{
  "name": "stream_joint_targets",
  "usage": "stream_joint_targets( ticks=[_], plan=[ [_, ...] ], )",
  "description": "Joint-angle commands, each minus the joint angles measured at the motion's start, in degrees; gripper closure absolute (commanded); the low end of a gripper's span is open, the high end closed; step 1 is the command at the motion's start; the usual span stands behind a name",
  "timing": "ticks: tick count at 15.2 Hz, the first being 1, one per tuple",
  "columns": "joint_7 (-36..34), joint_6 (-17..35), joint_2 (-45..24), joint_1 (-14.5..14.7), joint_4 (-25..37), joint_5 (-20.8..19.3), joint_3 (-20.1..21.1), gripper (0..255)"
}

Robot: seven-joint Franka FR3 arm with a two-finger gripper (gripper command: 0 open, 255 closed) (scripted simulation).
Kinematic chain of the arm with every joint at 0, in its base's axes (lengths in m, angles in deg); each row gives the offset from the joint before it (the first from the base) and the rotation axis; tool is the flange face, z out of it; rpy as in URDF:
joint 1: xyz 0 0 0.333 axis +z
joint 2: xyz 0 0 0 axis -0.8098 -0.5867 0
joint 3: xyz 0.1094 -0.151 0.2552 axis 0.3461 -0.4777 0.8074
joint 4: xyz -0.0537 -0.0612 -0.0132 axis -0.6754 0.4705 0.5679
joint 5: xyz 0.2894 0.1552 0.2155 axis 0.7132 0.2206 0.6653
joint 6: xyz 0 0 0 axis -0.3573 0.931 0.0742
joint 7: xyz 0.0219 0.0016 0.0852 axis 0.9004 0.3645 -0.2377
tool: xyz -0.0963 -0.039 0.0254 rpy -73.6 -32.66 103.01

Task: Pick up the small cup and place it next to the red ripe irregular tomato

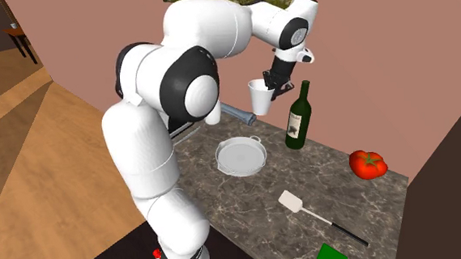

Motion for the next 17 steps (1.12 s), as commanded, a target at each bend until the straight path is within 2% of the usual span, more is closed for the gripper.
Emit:
stream_joint_targets(
  ticks=[1, 9, 17],
  plan=[
    [2.70, -0.54, 0.39, -1.33, -0.44, -0.15, -1.37, 255],
    [13.03, -3.65, -1.30, -6.69, 2.13, -1.11, -6.89, 255],
    [23.17, -7.50, -6.69, -12.32, 9.29, -1.53, -12.01, 255]
  ],
)
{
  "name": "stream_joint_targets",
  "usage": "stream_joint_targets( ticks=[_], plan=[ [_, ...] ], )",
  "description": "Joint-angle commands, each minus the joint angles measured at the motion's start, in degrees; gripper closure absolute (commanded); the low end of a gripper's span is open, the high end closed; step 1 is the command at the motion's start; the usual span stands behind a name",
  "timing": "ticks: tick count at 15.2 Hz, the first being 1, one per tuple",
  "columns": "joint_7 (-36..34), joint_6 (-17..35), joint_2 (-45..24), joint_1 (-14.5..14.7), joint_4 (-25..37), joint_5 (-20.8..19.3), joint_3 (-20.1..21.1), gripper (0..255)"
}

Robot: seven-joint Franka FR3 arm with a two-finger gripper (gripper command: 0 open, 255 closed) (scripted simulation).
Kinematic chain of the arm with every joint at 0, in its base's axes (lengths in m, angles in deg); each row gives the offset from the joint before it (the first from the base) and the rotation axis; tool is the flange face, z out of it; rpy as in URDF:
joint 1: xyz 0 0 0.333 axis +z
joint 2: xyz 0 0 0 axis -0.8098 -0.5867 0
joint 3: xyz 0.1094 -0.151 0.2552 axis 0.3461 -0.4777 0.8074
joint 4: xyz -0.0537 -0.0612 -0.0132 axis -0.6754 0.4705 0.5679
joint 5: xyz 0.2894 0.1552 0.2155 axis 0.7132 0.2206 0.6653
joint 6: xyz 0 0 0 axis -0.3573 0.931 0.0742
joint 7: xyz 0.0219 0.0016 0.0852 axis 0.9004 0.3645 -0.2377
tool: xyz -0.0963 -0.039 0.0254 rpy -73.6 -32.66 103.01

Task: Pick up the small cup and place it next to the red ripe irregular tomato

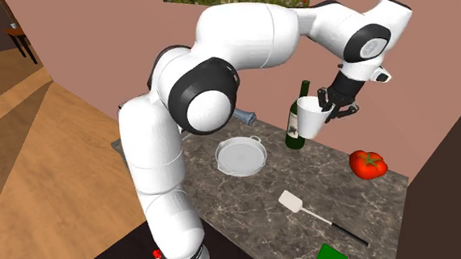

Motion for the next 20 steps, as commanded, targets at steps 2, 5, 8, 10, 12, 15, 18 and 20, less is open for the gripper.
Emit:
stream_joint_targets(
  ticks=[2, 5, 8, 10, 12, 15, 18, 20],
  plan=[
    [3.99, -1.64, -2.82, -2.33, 3.67, 0.06, -1.84, 255],
    [7.65, -3.58, -6.22, -4.75, 8.26, 0.38, -3.44, 255],
    [11.17, -5.87, -10.27, -7.41, 13.86, 0.95, -4.83, 255],
    [11.86, -5.48, -10.89, -7.85, 13.96, 1.03, -5.01, 255],
    [12.07, -3.85, -10.65, -7.72, 12.08, 0.97, -4.98, 255],
    [12.39, -1.47, -10.42, -7.56, 9.45, 0.92, -4.95, 255],
    [12.72, 0.85, -10.33, -7.42, 7.03, 0.93, -4.91, 255],
    [12.94, 2.36, -10.35, -7.34, 5.52, 0.96, -4.89, 255]
  ],
)
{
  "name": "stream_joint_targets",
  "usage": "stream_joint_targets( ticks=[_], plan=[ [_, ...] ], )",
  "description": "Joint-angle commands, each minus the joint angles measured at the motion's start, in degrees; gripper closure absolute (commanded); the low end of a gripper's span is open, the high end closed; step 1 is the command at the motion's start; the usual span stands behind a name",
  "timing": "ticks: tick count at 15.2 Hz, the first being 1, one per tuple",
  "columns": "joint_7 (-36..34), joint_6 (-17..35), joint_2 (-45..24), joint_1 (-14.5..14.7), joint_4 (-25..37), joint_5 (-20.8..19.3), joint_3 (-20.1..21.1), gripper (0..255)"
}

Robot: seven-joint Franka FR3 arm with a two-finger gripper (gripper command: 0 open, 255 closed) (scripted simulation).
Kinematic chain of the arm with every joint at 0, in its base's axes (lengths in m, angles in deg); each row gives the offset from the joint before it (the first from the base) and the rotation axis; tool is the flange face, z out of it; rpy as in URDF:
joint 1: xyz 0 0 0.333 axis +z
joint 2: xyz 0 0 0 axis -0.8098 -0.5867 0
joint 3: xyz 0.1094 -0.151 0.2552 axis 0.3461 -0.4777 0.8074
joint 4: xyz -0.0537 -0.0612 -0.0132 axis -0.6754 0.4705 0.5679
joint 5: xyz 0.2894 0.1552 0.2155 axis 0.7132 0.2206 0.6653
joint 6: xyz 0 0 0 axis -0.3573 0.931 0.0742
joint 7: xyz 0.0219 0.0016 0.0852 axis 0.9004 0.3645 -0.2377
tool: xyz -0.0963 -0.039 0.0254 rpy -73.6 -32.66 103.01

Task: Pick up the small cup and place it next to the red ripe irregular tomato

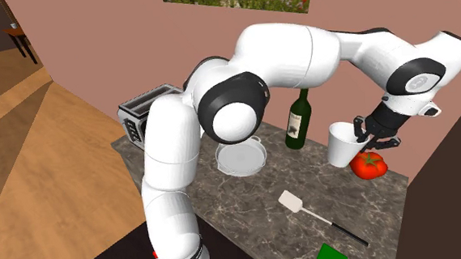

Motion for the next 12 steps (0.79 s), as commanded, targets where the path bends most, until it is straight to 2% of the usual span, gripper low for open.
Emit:
stream_joint_targets(
  ticks=[1, 12],
  plan=[
    [0.23, 1.62, 0.13, 0.10, -1.72, 0.01, 0.03, 255],
    [1.57, 9.49, -1.05, 0.33, -8.55, 0.55, 0.22, 255]
  ],
)
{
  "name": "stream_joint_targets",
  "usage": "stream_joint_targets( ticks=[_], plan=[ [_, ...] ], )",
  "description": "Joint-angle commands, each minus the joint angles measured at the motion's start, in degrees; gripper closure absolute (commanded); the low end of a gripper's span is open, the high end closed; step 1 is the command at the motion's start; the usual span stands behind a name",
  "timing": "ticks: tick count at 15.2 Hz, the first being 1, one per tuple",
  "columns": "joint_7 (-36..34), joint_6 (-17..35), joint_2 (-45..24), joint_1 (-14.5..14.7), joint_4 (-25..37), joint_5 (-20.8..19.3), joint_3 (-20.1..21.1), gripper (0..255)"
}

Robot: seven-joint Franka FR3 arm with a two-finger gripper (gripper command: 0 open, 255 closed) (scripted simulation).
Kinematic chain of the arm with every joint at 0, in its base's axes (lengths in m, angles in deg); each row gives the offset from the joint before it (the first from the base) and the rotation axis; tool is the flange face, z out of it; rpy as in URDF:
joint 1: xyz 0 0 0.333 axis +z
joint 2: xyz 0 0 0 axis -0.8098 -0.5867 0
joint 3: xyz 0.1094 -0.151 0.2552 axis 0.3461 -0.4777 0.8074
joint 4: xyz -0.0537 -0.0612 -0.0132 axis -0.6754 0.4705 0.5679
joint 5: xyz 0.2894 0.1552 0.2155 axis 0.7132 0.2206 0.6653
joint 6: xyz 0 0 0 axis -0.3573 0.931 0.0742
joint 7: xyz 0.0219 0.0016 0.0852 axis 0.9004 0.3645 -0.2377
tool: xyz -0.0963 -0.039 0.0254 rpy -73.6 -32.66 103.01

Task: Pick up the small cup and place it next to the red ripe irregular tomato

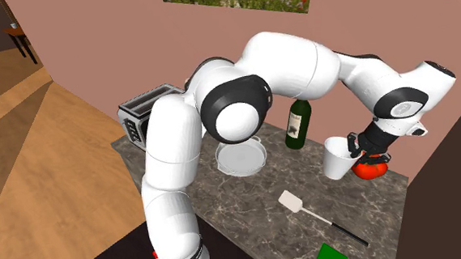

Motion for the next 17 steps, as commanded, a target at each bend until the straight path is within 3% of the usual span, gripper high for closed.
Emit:
stream_joint_targets(
  ticks=[1, 12, 17],
  plan=[
    [0.23, 1.40, -0.42, 0.04, -0.96, 0.17, 0.07, 255],
    [1.76, 8.60, -3.09, 0.04, -5.71, 1.24, 0.40, 255],
    [1.76, 8.60, -3.09, 0.04, -5.71, 1.24, 0.40, 255]
  ],
)
